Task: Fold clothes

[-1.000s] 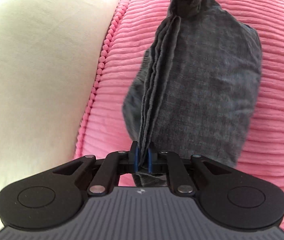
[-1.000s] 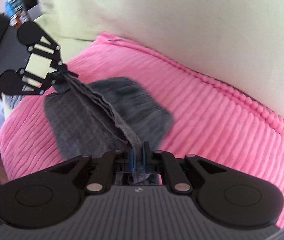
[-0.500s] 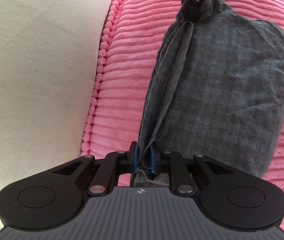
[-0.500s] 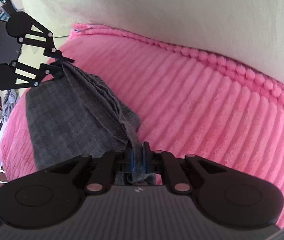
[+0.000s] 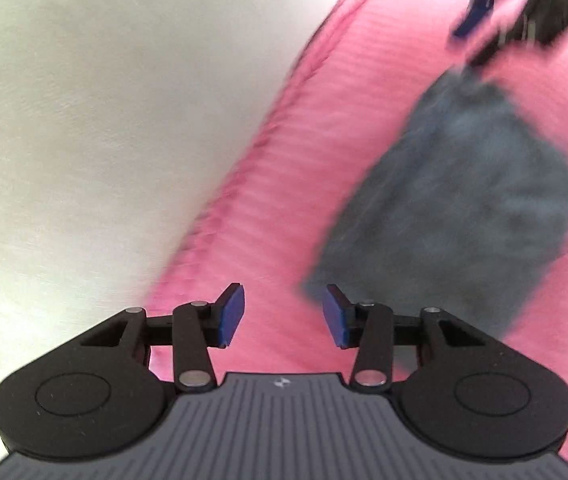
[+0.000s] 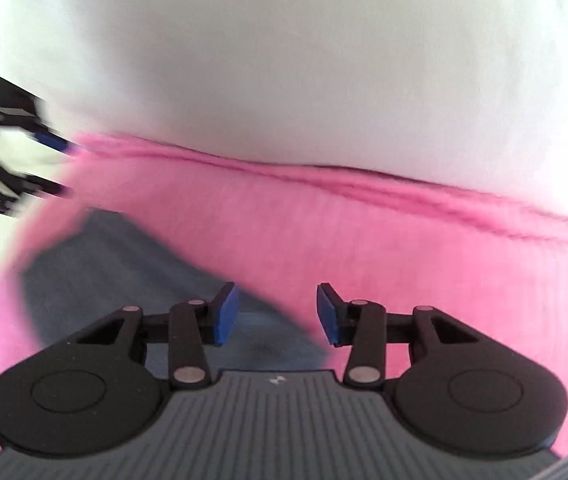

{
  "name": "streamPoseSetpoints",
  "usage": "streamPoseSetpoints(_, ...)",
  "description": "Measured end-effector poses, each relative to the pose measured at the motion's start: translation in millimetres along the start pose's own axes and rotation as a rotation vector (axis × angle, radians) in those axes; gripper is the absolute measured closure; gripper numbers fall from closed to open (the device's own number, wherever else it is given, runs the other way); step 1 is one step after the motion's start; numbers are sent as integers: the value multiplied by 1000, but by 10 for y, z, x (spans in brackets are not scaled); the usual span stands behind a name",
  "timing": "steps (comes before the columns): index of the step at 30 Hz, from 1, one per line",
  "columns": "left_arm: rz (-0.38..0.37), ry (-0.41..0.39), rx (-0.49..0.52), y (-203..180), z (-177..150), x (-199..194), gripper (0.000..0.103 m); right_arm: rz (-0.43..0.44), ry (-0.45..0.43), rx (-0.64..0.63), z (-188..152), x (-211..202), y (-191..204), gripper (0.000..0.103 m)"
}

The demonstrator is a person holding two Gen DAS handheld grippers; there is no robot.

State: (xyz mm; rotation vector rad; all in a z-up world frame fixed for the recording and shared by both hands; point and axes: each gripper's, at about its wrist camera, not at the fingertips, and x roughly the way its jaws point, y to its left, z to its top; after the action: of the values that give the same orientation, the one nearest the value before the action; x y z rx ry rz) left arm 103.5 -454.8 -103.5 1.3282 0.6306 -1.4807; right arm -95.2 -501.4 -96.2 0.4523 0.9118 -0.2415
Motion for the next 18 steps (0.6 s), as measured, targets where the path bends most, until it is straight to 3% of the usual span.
streamPoseSetpoints(3,-71,-50,-7,-233,90,50,49,48,43,-20,-86,182,199,69)
streamPoseSetpoints(5,-68,-36,-36,-229,201,304,49,-3,20,17,-96,358,142,69)
streamPoseSetpoints(8,-19,41,-184,-56,270,595,49,-140,-18,163,-114,533,-106,69)
streamPoseSetpoints(12,27,34,-349,113,53,273,51,-229,-135,273,-240,138,-141,68)
streamPoseSetpoints(18,70,20,-281,-393,-222,-165,49,-243,-222,214,-664,-404,629,67)
